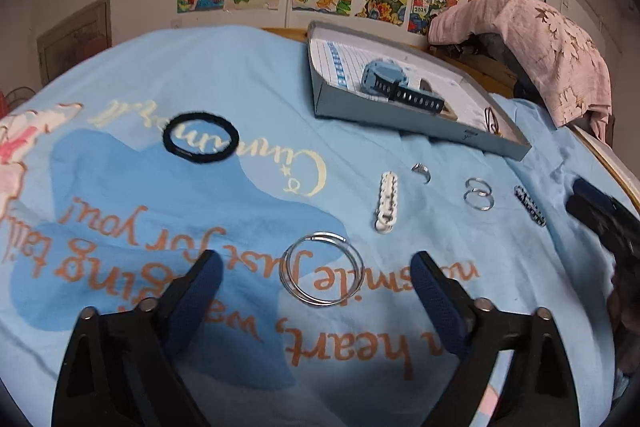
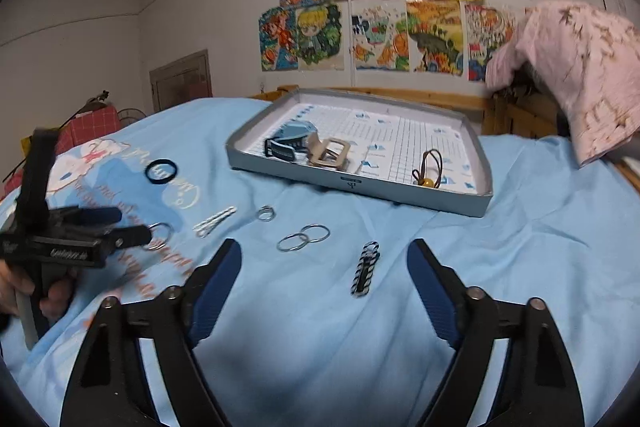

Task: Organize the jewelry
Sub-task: 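Grasp the silver hoop rings with the left tool while the right tool grasps the striped bracelet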

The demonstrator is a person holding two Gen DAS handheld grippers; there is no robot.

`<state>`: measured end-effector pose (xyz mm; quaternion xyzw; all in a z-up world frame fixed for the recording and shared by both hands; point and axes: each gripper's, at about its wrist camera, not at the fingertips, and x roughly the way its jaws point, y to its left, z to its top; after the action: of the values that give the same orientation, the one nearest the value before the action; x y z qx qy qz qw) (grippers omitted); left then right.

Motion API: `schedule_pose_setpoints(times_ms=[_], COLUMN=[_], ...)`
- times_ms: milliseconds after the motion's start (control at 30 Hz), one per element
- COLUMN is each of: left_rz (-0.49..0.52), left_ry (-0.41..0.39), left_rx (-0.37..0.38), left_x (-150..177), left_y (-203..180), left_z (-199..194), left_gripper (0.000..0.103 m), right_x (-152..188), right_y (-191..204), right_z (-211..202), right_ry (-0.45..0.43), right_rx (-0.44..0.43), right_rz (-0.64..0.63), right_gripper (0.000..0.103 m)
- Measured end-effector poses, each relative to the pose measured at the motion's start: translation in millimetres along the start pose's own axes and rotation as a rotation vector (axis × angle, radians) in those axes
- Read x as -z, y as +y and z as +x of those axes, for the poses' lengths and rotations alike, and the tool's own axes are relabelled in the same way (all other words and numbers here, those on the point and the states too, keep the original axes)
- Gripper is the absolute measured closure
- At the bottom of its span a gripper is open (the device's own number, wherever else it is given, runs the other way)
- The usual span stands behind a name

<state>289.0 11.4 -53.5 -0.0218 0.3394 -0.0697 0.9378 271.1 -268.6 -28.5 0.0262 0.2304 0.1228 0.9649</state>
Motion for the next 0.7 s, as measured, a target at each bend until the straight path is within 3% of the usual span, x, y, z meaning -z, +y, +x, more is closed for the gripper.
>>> schedule_pose_setpoints(times_ms=[333, 467, 700], left_rz=[-0.020, -0.002, 0.000], left_ry=[-0.023, -0.001, 0.019], left_rx=[0.058, 0.050, 0.073], left_x=[13.6, 13.4, 13.8], left_y=[6.8, 2.9, 2.9], left_z=[9.6, 14.2, 17.1], left_gripper=[0.028, 0.040, 0.060], right_x=[-2.2, 4.6, 10.7], right_y=[-22.5, -31.1, -24.2], right_z=[58.3, 65.6, 72.6], right_ry=[0.100, 0.141, 0.190], right_rx=[-0.028, -0.033, -0.070], right_rz=[0.079, 0.133, 0.115], right_gripper=[0.040, 0.049, 0.050])
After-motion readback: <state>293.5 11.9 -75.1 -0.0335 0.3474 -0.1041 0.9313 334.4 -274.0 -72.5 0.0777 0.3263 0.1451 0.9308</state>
